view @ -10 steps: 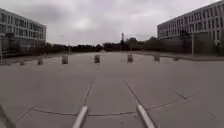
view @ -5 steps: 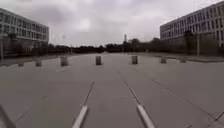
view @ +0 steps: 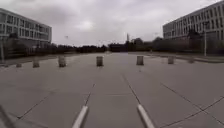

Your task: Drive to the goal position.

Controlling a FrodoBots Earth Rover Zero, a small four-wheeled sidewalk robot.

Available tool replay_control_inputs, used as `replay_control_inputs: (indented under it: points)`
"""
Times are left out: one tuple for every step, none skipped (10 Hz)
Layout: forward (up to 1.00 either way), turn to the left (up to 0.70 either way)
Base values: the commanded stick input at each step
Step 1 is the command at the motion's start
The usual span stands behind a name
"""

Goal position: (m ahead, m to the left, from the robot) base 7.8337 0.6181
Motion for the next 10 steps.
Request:
replay_control_inputs:
  points:
    - [1.00, 0.00]
    - [1.00, 0.00]
    - [1.00, 0.00]
    - [1.00, 0.00]
    - [1.00, 0.00]
    - [1.00, 0.00]
    - [1.00, 0.00]
    - [1.00, 0.00]
    - [1.00, 0.00]
    - [1.00, -0.27]
